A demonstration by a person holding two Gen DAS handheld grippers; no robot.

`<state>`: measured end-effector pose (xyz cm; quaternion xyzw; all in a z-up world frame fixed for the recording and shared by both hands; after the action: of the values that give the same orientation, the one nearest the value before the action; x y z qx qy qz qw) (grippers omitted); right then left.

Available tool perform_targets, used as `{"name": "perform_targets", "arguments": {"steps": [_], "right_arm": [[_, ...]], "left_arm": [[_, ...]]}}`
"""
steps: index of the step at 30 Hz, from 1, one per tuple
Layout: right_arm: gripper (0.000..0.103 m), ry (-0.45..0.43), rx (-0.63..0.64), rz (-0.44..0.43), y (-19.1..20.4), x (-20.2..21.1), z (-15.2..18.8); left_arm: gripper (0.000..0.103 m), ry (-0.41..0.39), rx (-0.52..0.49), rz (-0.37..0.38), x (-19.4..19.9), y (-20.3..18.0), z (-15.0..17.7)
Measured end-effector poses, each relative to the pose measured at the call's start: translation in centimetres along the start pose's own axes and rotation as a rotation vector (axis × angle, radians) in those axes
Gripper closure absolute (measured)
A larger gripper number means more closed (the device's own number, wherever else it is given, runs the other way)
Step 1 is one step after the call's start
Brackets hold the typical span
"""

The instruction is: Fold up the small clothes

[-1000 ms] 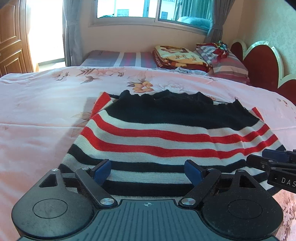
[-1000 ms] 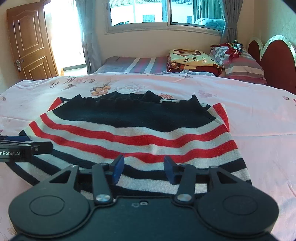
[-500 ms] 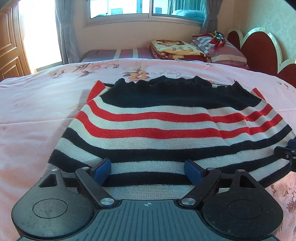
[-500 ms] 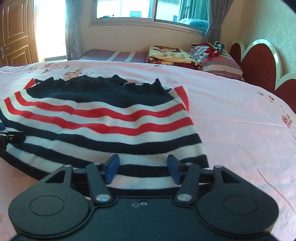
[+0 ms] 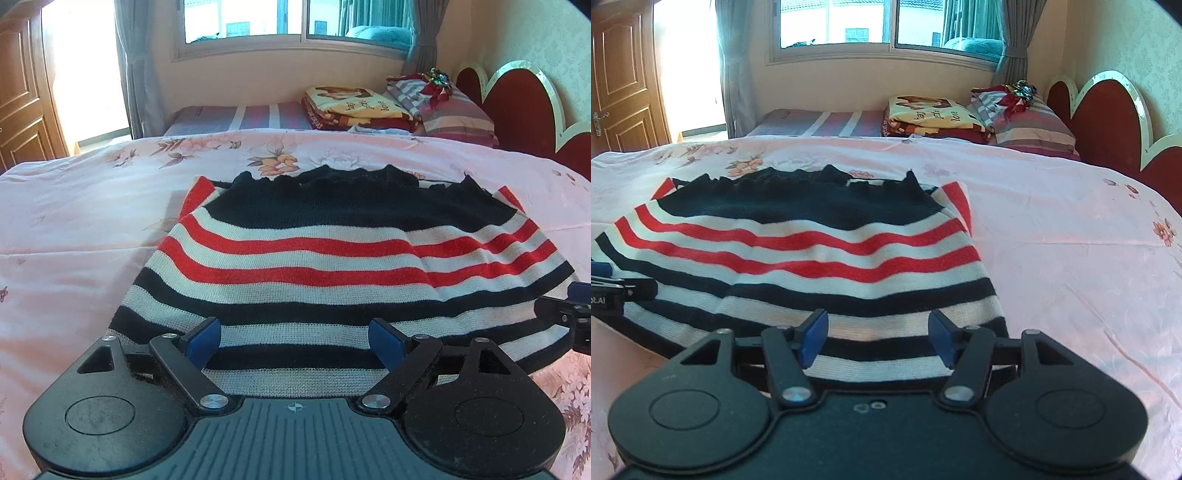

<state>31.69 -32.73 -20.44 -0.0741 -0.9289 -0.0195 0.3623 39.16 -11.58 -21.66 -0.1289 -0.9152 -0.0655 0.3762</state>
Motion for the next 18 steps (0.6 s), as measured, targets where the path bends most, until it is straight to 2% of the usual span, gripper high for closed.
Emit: {"name": "perform_targets", "arguments": {"steps": [5,10,13,18], "right_arm": [[0.041,-0.02,0.018,-0.044,2.3,-0.2,-1.2],[0.041,-0.037,0.042,-0.06,4.2,-0.9,-2.3],[0.041,-0.034,0.06,-0.06,4.7,-1.4,-2.3],[0.04,-0.015,0.061,-0.066,4.9,-2.4,-1.8]], "left_arm": [[0.017,-0.012,0.005,-0.01,-0.1,0.1,-0.8],[0.017,0.022,0.006,-0.046,-1.9,1.0,-0.2],[0.016,0.013,-0.031,-0.052,-2.4,0.8,0.3],[0.015,0.007,-0.017,-0.038,-2.6,1.0,0.5]]}}
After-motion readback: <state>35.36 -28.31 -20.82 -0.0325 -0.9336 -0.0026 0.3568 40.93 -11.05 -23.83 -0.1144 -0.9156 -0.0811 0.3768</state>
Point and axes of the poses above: each gripper's, at about its wrist camera, not at the fingertips, and x roughly against the way its jaws point, y to its left, z to its underside, the point moved 8 cm from there along -x, roughly the way its jaws point, and after that the axes turned 2 degrees about -z, right-handed, at the moved point
